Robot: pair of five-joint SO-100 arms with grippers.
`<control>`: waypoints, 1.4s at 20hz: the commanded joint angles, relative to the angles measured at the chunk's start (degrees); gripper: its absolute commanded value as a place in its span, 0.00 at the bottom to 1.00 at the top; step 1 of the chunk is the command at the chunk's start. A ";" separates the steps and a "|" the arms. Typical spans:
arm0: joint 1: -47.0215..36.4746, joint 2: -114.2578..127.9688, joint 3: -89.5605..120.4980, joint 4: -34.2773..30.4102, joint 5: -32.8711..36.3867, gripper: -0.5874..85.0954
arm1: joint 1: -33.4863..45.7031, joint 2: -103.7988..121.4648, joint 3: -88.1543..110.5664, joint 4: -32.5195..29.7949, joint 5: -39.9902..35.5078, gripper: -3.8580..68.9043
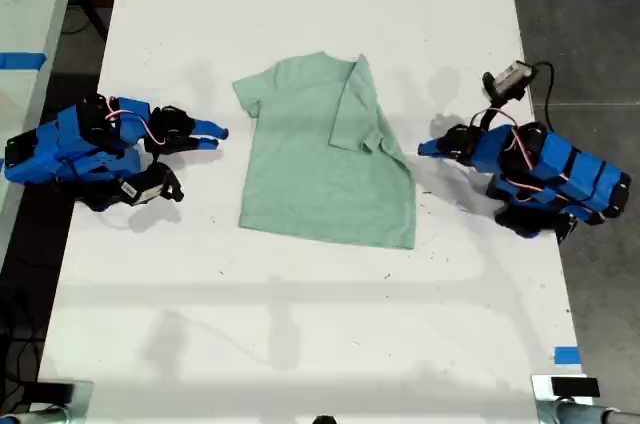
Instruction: Fold t shirt
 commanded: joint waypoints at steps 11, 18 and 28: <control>-0.35 0.35 0.09 0.18 -1.05 0.15 | 0.70 0.44 3.52 0.79 1.85 0.08; -0.44 0.35 0.09 0.18 -1.05 0.15 | 0.97 0.44 3.52 0.79 1.85 0.08; -0.44 0.35 0.09 0.18 -1.05 0.15 | 0.97 0.44 3.52 0.79 1.85 0.08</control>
